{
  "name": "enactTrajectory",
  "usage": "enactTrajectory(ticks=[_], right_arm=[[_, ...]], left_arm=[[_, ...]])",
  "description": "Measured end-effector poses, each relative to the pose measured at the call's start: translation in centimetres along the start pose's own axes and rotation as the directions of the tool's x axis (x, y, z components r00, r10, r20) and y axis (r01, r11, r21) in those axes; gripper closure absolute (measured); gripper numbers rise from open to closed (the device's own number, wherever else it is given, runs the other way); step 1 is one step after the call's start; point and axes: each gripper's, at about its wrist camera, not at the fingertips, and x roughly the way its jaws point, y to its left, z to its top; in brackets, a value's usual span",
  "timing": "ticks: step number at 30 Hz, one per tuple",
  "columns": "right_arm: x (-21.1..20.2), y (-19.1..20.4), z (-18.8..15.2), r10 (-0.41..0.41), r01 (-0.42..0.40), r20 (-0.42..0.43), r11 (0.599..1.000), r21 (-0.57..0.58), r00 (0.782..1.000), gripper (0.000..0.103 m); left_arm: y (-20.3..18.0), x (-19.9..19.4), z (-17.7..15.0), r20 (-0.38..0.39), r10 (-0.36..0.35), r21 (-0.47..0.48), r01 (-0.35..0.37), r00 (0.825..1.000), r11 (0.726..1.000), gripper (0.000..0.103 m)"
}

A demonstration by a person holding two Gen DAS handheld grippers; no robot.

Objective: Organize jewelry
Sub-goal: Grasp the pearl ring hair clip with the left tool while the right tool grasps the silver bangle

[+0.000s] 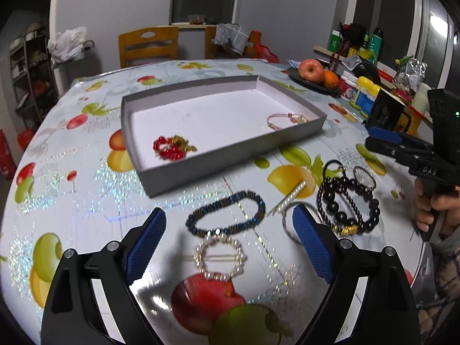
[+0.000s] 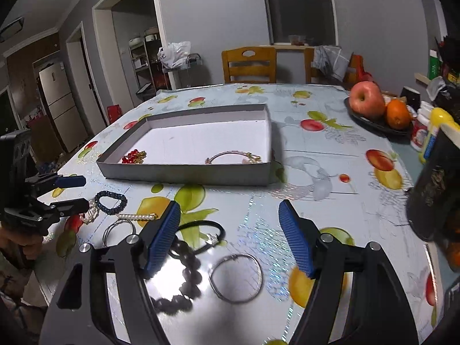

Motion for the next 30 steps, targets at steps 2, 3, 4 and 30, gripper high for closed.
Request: enactTrajectory(ticks=[2,3,4,30], right_arm=[[-0.3,-0.2,-0.4,-0.022,0.022,-0.012,1.000,-0.009,1.000,0.028],[-0.3,-0.3,-0.7,-0.031,0.030,-0.024,0.999,-0.010,0.999,0.028],[-0.4,-0.4,-0.9,-0.036,0.035,-0.036,0.999,-0.010,0.999,0.028],[2.3,0.7,-3.1,-0.037,0.005,-0.260,0.992,-0.124,0.965,0.052]], left_arm=[[0.2,0.0,-0.5,-0.011,0.000,-0.009,0.000,1.000,1.000,0.013],[0.3,-0.1,-0.8,-0.016,-0.001,-0.012,0.001,1.000,1.000,0.013],[0.3,-0.1,-0.9,-0.020,-0.002,-0.015,0.001,1.000,1.000,0.013],[0.9,-0.3,-2.0,-0.050,-0.011,-0.036,0.009,0.999,0.999,0.013]])
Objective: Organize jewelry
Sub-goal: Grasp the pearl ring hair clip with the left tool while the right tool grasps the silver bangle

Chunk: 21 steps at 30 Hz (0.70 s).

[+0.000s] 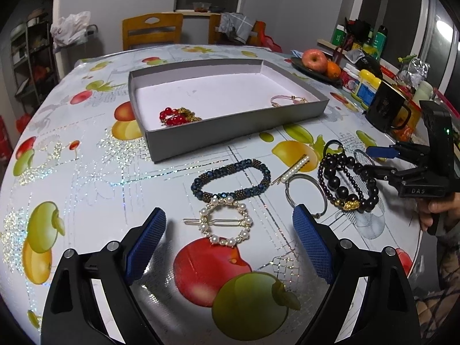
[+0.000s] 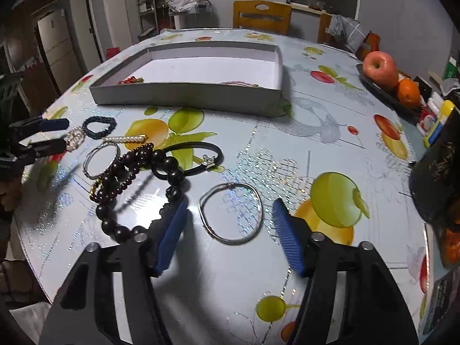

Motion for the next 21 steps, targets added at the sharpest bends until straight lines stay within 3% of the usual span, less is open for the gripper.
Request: enactTrajectory(ticks=[1,10,18,21], right_arm=[[0.0,-0.1,0.0,-0.003,0.003,0.007,1.000,0.006,1.000,0.056],[-0.3,-0.3,-0.2,0.007,-0.008,0.024,1.000,0.015,1.000,0.057],[-0.3,-0.2,-0.3,0.011,-0.011,0.027,1.000,0.014,1.000,0.057],[-0.4,-0.2,-0.3,0.010,-0.010,0.028,1.000,0.015,1.000,0.057]], left_arm=[[0.0,0.0,0.0,-0.002,0.001,0.000,-0.001,1.000,1.000,0.013],[-0.3,0.3,0.1,-0.021,0.003,0.022,-0.003,1.000,1.000,0.013],[-0.7,1.3,0.8,-0.051,0.068,0.050,-0.065,0.996,0.997,0.013],[-0.6,1.7,0.7,-0.067,0.073,0.054,-0.069,0.995,0.996,0.019]])
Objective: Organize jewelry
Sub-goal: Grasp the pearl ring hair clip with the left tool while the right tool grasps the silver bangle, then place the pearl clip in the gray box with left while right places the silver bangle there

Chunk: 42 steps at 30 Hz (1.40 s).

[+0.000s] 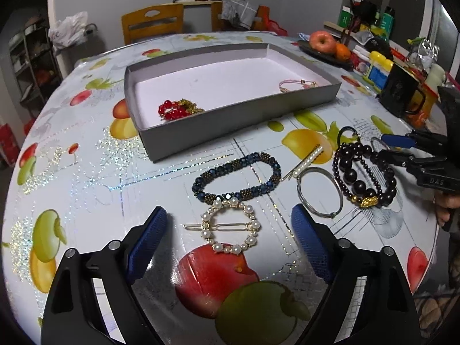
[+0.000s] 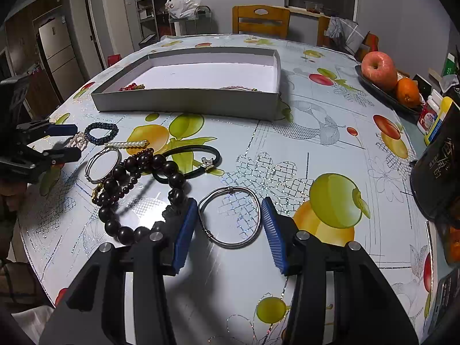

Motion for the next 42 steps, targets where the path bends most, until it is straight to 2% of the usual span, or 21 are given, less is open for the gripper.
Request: enactTrajectory(ticks=[2,4,6,18,28,42], right_arm=[[0.0,-0.1,0.0,0.002,-0.002,0.002,1.000,0.003,1.000,0.057],[-0.1,-0.1,0.1,0.006,-0.006,0.004,1.000,0.005,1.000,0.057],[-0.2,-0.2,0.1,0.005,-0.006,0.010,1.000,0.007,1.000,0.057],[-0.8,-0.5,0.0,0.000,-0.001,0.050,1.000,0.024,0.999,0.057],[-1.4,-0.2,0.2,-0.012,0.011,0.073,1.000,0.019,0.997,0.057],[-3.6,1.1,3.1,-0.009,0.014,0.139,0.999,-0.035,0.990,0.057]], left_arm=[[-0.2,-0.1,-0.1,0.004,0.001,0.014,-0.001,1.000,1.000,0.026],[-0.3,-0.2,-0.1,0.013,0.008,0.019,-0.009,1.000,1.000,0.043],[-0.1,-0.4,-0.2,0.021,0.003,0.010,-0.003,1.000,1.000,0.050],[-0.7,-1.5,-0.3,0.059,-0.027,0.014,0.026,0.998,1.000,0.050],[-0.9,-3.4,1.0,0.108,-0.028,0.021,0.026,0.994,0.999,0.050],[-1.1,-4.4,2.9,0.143,-0.031,0.048,0.024,0.989,0.999,0.050]])
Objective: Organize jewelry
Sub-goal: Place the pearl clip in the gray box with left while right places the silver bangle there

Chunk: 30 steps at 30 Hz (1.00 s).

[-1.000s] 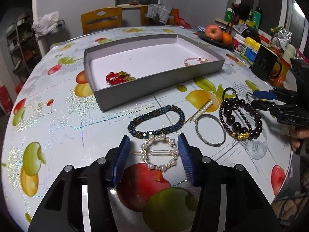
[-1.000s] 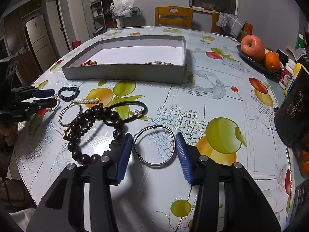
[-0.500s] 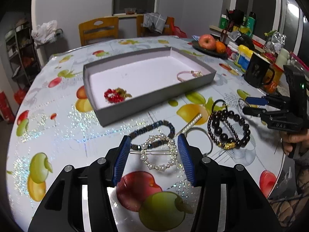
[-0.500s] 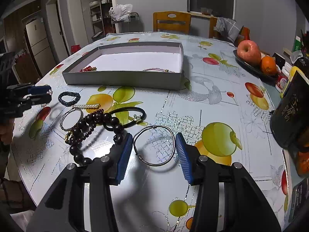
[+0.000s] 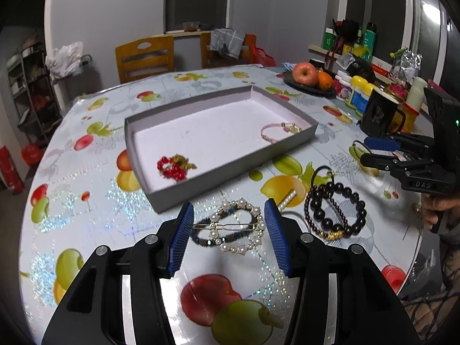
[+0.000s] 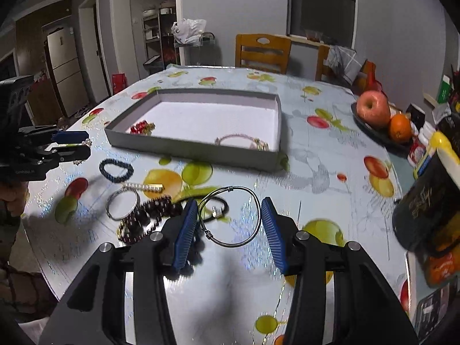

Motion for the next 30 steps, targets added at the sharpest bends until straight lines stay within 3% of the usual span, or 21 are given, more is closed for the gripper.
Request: enactTrajectory(ticks=[17,25,30], right_arm=[[1.9,0.6,8.1,0.038,-0.033,0.046,0.996,-0.087,0.998,0.057],[4.8,0.3,11.4,0.037,-0.034,0.032,0.996,-0.081,0.999,0.057],[8.3,-0.5,12.2,0.039,-0.039,-0.003,0.998,-0.040,0.999,0.057]], left_arm=[[1.5,-0.8,6.3,0.069,-0.020,-0.004,0.021,0.997,1.000,0.050],[2.1,3.5,9.7,0.053,-0.017,-0.019,0.018,0.998,1.000,0.050],[2.7,7.2,10.2,0.014,-0.026,-0.042,0.027,1.000,0.999,0.050]])
